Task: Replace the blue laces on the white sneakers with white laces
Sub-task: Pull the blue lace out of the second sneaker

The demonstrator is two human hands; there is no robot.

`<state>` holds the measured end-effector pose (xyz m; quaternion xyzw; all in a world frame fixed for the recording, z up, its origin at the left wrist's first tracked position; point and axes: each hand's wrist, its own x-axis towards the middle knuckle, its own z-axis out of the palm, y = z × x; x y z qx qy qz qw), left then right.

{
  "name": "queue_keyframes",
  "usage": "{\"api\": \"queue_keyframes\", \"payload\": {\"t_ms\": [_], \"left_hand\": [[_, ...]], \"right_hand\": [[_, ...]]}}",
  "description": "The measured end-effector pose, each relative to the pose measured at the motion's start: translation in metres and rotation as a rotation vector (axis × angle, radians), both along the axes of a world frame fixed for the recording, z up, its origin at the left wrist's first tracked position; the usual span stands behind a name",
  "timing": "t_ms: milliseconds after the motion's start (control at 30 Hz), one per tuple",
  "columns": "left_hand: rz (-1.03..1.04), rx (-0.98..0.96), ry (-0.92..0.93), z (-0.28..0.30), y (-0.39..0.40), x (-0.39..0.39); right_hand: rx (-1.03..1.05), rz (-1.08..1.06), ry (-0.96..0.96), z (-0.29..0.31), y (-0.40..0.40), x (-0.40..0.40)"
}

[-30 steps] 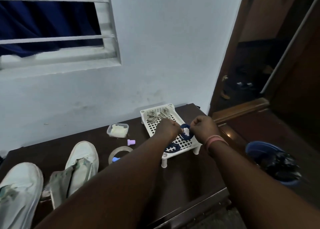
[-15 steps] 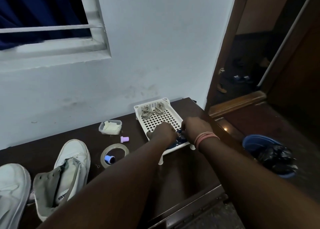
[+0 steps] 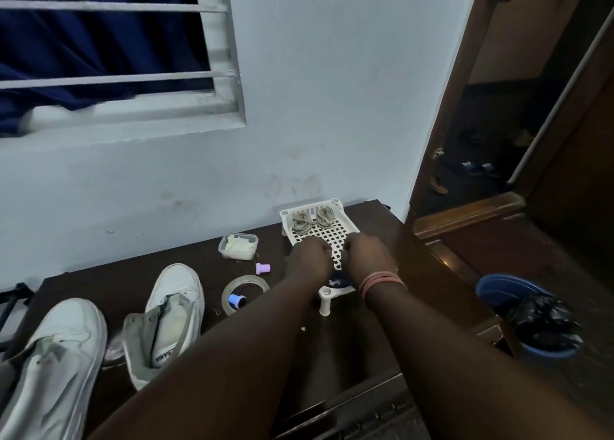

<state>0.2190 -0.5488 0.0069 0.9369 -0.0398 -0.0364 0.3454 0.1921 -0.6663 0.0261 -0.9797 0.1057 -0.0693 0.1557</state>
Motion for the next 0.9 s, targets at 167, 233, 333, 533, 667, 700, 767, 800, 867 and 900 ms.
{"api": "queue_keyframes", "payload": {"t_ms": [167,233,333,533,667,700,767,800,867,900], "left_hand": [[0.022,0.019,-0.098,0.009,0.049,-0.024],[0.039,0.016,-0.103,0.011,0.075,-0.037],[0.078,-0.006,-0.14,0.011,0.114,-0.057],[0.26,0.02,-0.304,0.023,0.187,-0.094],[0.468,0.201,-0.332,0.026,0.227,-0.123],[0.528,0.22,-0.258,0.022,0.236,-0.128],[0.599,0.119,-0.118,0.012,0.25,-0.136],[0.613,0.038,-0.088,0.008,0.255,-0.139],[0.603,-0.039,-0.086,0.003,0.26,-0.14],[0.606,-0.046,-0.096,0.002,0.261,-0.139]], "right_hand": [[0.086,0.065,0.008,0.003,0.057,-0.017],[0.145,0.098,-0.014,0.002,0.08,-0.027],[0.201,0.189,-0.047,0.004,0.116,-0.043],[0.293,0.325,-0.071,0.01,0.188,-0.07],[0.299,0.309,-0.016,0.01,0.227,-0.086],[0.314,0.304,0.014,0.007,0.236,-0.089],[0.337,0.287,0.08,0.001,0.248,-0.092],[0.331,0.276,0.101,-0.001,0.253,-0.093],[0.311,0.236,0.113,-0.005,0.258,-0.091],[0.303,0.219,0.104,-0.005,0.26,-0.089]]}}
